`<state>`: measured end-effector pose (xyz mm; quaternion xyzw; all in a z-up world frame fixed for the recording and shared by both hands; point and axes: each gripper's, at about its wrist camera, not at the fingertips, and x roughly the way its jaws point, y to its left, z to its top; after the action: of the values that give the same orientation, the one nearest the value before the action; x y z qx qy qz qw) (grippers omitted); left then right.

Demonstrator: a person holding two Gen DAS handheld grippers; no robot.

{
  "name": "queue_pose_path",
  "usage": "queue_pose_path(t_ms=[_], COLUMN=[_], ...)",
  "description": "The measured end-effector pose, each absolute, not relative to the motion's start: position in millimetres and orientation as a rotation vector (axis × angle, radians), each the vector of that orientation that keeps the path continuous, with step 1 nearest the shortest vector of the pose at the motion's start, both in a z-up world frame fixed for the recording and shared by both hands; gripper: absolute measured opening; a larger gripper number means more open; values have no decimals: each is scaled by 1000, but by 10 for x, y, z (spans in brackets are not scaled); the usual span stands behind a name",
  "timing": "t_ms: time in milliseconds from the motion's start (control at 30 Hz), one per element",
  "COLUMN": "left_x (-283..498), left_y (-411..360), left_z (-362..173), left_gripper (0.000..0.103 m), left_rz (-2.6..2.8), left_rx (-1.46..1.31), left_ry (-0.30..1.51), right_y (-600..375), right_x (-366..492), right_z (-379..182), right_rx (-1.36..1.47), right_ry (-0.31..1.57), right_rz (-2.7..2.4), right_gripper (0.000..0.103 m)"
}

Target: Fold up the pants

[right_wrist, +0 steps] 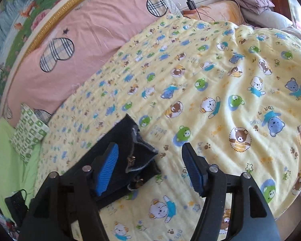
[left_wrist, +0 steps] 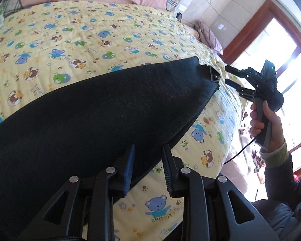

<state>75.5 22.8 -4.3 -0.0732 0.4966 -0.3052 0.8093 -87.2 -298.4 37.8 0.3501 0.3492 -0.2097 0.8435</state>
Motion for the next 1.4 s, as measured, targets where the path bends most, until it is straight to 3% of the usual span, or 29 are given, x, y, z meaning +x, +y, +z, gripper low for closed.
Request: queue_pose_path(t_ms=[33,100,1000,1400], left_x=[719,655,-511,-861], left_y=[265,328,2324,3104], left_z=[-19,15,186,69], left_gripper=[40,43,43,43], left_rz=[-640,-625,-83,149], left_rx=[-174,-200,-582,-741], left_ry=[1053,1037,858,798], right_y=[-2962,-2857,-718,261], right_x=[-875,-840,175,252], right_z=[409,477,426,293], right_rx=[737,712,422,144], right_ry=[729,715,854,914], right_rz=[-431,-387,311,498], right_gripper=[67,67,67,67])
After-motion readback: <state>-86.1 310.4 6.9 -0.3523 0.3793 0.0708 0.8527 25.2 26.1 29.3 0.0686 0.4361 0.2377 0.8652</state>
